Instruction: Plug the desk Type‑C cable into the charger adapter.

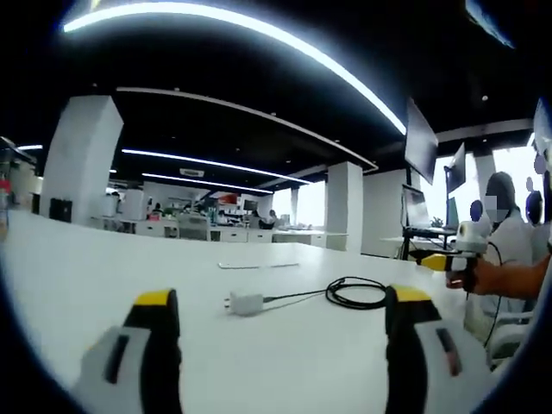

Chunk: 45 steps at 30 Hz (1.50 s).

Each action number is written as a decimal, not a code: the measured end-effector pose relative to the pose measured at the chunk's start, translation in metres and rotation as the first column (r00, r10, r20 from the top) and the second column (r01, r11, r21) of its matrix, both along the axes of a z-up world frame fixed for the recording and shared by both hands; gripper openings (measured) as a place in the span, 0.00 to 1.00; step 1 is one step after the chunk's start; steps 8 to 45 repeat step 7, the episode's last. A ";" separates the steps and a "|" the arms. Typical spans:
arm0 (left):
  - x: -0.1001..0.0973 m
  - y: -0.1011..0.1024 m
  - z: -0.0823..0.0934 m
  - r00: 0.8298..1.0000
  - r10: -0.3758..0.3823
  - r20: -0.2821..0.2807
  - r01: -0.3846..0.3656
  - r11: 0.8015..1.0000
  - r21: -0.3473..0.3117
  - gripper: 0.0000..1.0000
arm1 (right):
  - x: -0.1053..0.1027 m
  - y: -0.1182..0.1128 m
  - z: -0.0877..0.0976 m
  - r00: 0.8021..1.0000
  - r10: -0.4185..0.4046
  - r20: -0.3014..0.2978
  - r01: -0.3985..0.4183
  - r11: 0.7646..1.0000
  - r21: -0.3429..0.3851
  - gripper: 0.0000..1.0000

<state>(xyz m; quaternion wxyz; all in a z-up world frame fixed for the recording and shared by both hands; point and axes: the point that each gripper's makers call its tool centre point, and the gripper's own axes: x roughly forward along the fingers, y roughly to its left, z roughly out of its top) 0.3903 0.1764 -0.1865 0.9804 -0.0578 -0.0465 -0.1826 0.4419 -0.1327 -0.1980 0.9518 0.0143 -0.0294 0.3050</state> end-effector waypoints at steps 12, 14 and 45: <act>0.000 0.001 -0.001 1.000 -0.001 -0.007 0.001 1.000 0.010 1.00 | 0.001 -0.007 -0.001 1.000 -0.023 0.000 0.023 1.000 0.002 1.00; 0.000 0.001 -0.001 1.000 -0.001 -0.007 0.001 1.000 0.010 1.00 | 0.001 -0.007 -0.001 1.000 -0.023 0.000 0.023 1.000 0.002 1.00; 0.000 0.001 -0.001 1.000 -0.001 -0.007 0.001 1.000 0.010 1.00 | 0.001 -0.007 -0.001 1.000 -0.023 0.000 0.023 1.000 0.002 1.00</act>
